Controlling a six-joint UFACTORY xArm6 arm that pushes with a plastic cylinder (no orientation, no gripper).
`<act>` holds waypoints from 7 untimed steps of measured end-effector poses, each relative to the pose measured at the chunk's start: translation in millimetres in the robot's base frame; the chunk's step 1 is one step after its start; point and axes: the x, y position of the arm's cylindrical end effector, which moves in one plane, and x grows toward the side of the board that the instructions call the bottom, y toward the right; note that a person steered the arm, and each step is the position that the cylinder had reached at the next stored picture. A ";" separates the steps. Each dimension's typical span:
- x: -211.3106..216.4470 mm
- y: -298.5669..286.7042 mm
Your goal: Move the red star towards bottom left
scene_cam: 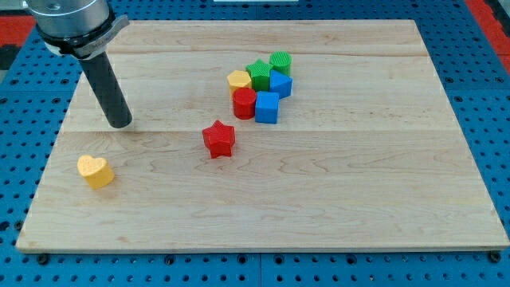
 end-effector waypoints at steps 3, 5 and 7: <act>-12.9 64.9; 1.8 193.7; 25.6 150.9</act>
